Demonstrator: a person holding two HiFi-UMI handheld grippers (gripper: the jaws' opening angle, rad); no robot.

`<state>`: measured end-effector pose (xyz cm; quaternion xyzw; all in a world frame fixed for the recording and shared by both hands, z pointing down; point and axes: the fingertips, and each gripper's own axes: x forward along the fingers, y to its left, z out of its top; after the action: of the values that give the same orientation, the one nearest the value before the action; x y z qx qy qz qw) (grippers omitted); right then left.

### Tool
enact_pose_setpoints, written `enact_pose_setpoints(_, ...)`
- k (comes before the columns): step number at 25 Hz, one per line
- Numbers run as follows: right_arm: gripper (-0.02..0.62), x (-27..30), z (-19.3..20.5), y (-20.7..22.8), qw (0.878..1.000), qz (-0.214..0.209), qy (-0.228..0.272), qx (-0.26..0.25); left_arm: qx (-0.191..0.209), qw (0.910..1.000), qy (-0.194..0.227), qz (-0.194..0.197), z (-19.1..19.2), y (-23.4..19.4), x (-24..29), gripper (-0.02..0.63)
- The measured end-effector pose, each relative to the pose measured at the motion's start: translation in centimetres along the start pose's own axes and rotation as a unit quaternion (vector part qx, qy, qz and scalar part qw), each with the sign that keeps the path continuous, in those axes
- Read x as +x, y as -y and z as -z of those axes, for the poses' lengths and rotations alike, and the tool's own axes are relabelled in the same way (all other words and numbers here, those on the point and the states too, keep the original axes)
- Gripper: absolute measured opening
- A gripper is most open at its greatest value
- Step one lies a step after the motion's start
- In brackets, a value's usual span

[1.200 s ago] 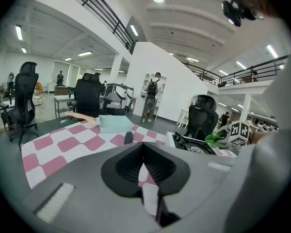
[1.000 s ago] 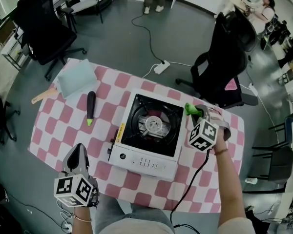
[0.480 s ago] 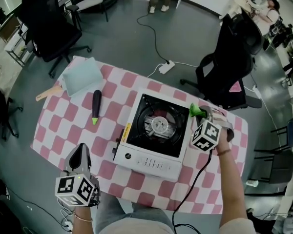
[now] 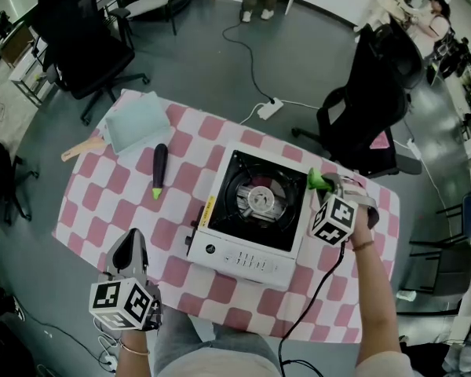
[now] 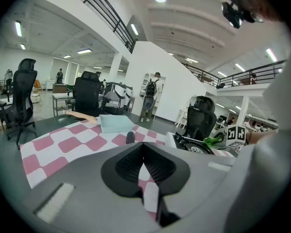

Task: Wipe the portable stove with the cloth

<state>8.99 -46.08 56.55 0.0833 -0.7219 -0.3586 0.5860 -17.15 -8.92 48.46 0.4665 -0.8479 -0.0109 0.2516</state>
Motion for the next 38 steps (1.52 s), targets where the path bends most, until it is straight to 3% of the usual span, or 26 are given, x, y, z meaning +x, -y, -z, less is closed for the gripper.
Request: enact_pose_setpoints(38, 0.083, -4.9, -0.5, -7.6, 0.998, -0.051, -0.010, -0.033, 0.021, 0.9989, 0.006, 0.041, -3.0, -1.6, -1.3, 0.000)
